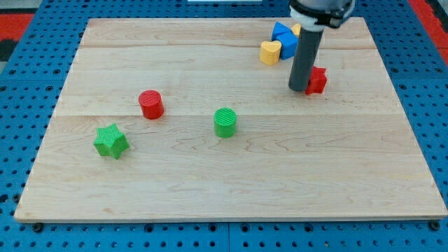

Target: Move the red circle into the yellow heart

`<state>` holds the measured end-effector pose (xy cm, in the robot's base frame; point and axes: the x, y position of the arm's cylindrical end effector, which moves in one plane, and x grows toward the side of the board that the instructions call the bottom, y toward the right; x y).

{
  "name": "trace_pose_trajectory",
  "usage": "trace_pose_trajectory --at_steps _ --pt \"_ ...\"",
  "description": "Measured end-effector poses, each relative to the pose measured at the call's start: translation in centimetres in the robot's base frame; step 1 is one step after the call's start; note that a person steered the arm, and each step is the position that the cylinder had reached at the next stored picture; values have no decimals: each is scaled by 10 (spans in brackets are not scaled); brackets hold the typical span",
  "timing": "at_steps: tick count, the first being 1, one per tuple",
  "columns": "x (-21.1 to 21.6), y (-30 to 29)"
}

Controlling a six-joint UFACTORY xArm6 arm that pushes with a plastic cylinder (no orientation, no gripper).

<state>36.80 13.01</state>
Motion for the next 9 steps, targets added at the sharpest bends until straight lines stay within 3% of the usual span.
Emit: trace_pose_trajectory --at_steps 1,2,3,4,5,6,7,9 --pt "77 36" --pt "32 68" --pt "-9 -3" --pt "24 -6" --pt "94 -21" --pt "117 -155" --pt "74 -170" --pt "96 -249"
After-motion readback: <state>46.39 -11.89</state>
